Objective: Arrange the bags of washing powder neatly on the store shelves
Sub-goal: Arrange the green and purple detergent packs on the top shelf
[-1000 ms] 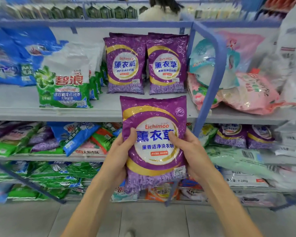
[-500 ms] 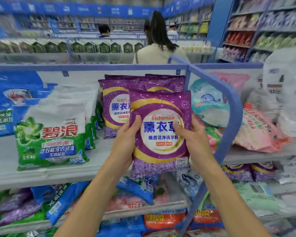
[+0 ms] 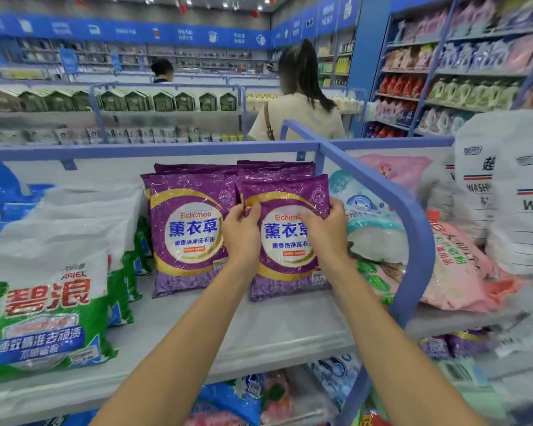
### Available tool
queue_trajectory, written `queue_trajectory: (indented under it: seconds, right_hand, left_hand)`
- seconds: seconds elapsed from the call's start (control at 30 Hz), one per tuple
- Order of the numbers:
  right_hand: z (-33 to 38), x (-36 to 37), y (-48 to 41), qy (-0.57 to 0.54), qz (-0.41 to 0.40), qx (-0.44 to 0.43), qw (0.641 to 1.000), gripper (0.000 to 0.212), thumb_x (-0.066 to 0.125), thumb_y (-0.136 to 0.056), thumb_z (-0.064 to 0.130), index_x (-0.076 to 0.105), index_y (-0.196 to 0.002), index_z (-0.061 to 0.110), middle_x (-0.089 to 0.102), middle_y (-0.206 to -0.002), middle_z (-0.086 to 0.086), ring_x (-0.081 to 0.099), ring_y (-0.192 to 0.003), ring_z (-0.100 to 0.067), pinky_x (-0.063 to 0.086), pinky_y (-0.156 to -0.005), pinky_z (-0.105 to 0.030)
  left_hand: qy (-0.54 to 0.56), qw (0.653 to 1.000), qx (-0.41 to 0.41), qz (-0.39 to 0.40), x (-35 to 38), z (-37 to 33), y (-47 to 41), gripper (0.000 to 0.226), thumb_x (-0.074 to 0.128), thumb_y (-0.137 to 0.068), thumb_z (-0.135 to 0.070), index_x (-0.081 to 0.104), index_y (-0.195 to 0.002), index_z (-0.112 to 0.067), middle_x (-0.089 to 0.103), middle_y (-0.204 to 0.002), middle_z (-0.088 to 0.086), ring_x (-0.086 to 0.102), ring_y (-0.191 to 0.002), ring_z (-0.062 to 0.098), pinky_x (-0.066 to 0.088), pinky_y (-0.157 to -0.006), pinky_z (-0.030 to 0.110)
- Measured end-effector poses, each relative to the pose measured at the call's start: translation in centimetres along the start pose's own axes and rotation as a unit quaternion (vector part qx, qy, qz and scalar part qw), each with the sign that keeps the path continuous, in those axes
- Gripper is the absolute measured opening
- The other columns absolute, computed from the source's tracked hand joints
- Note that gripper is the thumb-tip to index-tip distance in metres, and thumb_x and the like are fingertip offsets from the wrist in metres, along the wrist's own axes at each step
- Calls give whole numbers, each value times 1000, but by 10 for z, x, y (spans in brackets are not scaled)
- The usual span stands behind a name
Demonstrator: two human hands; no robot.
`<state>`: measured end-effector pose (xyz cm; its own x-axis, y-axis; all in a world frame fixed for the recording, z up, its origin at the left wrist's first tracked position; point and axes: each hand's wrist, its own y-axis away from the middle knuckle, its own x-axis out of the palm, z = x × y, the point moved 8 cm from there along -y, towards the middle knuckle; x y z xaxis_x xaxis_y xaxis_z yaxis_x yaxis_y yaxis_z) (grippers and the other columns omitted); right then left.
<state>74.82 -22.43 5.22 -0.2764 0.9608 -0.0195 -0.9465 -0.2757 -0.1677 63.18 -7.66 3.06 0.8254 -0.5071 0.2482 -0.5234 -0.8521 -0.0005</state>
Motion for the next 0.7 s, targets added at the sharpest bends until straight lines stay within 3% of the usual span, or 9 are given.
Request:
queue_trajectory:
  seconds: [0.07,0.13,0.2,0.27,0.4,0.47,0.6,0.7]
  right_hand:
    - [1,4,4,42,27,-39,998,63,68,-87,1,43,-141,23,64,-123,1,66,-112,-19,58,-94,-40]
    - [-2,5,14,107,52,-92,989,89,71,-86,-2,23,-156,23,44,-151,-1,47,-137,-17,48,-110,-38]
    - [-9,4,29,177,72,-142,971,103,77,-85,5,9,-160,24,20,-165,1,23,-152,-17,29,-122,-36]
    - [-17,-2,44,235,82,-185,951,106,79,-87,15,5,-161,25,5,-169,7,5,-156,-11,15,-125,-32]
    - [-37,-9,68,290,175,-236,911,110,79,-88,22,-2,-162,33,-14,-167,23,-9,-154,1,7,-123,-24]
    - [-48,-5,72,324,218,-245,888,112,78,-90,27,-8,-162,34,-22,-164,26,-12,-154,0,7,-125,-27]
    - [-55,-1,62,371,214,-227,874,119,77,-89,25,-20,-157,33,-36,-159,24,-21,-153,-3,1,-125,-27]
    - [-54,1,55,390,214,-216,869,116,72,-89,10,-18,-159,28,-39,-160,18,-23,-153,-9,6,-129,-35]
  left_hand:
    - [14,1000,9,-22,0,1,-2,11,64,-100,-28,69,-107,-22,77,-102,1,75,-95,24,63,-82,46]
    - [22,998,23,-47,-3,3,-3,16,63,-100,-28,68,-112,-19,73,-107,1,73,-91,16,61,-69,27]
    - [37,997,36,-65,-4,3,-1,17,63,-101,-25,67,-114,-16,69,-103,0,68,-76,2,51,-54,12]
    - [46,995,43,-71,-3,1,0,13,63,-101,-22,67,-111,-15,67,-98,-2,66,-70,-1,46,-50,8]
    - [75,992,27,-98,-10,4,3,4,66,-98,-22,69,-101,-23,72,-99,0,69,-80,11,53,-54,15]
    - [83,991,21,-105,-12,4,3,4,67,-98,-21,69,-99,-24,73,-100,2,71,-81,13,56,-58,19]
    - [71,994,-1,-81,-3,6,-7,7,72,-94,-26,69,-96,-32,73,-110,3,72,-102,24,60,-90,46]
    - [28,999,8,-26,4,6,-3,20,73,-93,-26,63,-109,-32,74,-113,0,72,-106,23,60,-93,47]
